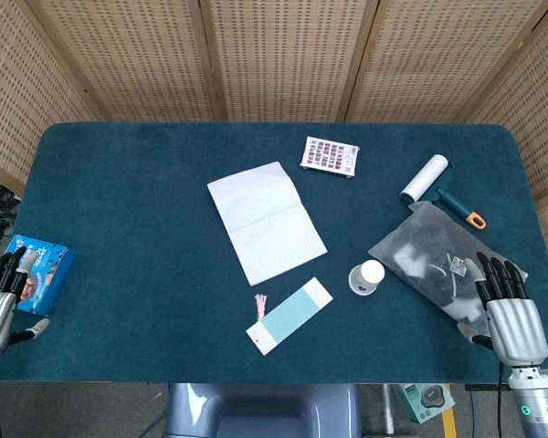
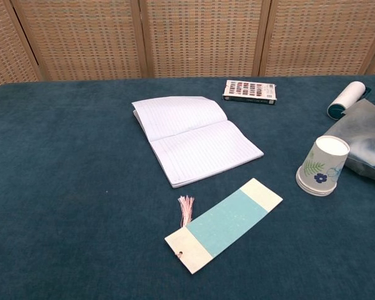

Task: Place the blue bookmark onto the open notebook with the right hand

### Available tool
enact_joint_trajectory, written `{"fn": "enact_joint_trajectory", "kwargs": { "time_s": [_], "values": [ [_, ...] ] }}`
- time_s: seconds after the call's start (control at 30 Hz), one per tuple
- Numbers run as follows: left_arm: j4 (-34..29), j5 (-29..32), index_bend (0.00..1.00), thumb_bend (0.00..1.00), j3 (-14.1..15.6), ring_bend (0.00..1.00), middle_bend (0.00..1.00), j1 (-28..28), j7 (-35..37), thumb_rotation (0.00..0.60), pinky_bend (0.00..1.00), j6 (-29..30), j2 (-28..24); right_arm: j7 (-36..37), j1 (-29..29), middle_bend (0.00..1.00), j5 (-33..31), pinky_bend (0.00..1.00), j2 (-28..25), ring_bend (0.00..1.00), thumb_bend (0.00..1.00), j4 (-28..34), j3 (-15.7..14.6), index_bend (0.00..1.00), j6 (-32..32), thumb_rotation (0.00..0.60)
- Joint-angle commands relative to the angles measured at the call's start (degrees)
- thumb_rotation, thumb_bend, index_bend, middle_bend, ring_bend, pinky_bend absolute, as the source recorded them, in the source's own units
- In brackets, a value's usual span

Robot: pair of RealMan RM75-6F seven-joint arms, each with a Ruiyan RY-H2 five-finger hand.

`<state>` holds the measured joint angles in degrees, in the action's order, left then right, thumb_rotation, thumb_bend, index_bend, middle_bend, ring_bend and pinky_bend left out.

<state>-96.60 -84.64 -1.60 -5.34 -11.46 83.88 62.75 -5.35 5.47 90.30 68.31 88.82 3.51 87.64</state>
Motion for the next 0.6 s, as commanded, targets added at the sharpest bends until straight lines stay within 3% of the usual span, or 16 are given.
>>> {"fn": "enact_joint_trajectory", "kwargs": {
  "time_s": [0.03,0.2,0.4,0.6],
  "values": [
    [-0.08,-0.09,0.0,0.03,0.03,0.0,0.0,0.08,-0.05,0.6,0.0,0.18,-0.01,0.24,-0.02,0.0,0.24,0.0,-0.02,0.0,0.12,-0.08,-0.01,0.0,0.22,0.6],
    [-0.17,-0.13,0.0,0.03,0.04,0.0,0.0,0.16,-0.15,0.6,0.0,0.34,-0.07,0.61,0.05,0.0,0.84,0.0,0.15,0.0,0.12,-0.43,-0.14,0.01,0.47,0.6],
    [-0.17,0.52,0.0,0.03,-0.27,0.0,0.0,0.31,0.28,0.6,0.0,0.5,-0.29,1.49,1.34,0.0,3.6,0.0,0.93,0.0,0.14,-1.42,-0.03,0.11,0.93,0.6],
    [-0.03,0.66,0.0,0.03,-0.34,0.0,0.0,0.19,0.15,0.6,0.0,0.29,-0.2,-2.03,5.3,0.0,6.11,0.0,0.23,0.0,0.15,1.92,1.14,0.15,-2.3,0.6]
  ]
}}
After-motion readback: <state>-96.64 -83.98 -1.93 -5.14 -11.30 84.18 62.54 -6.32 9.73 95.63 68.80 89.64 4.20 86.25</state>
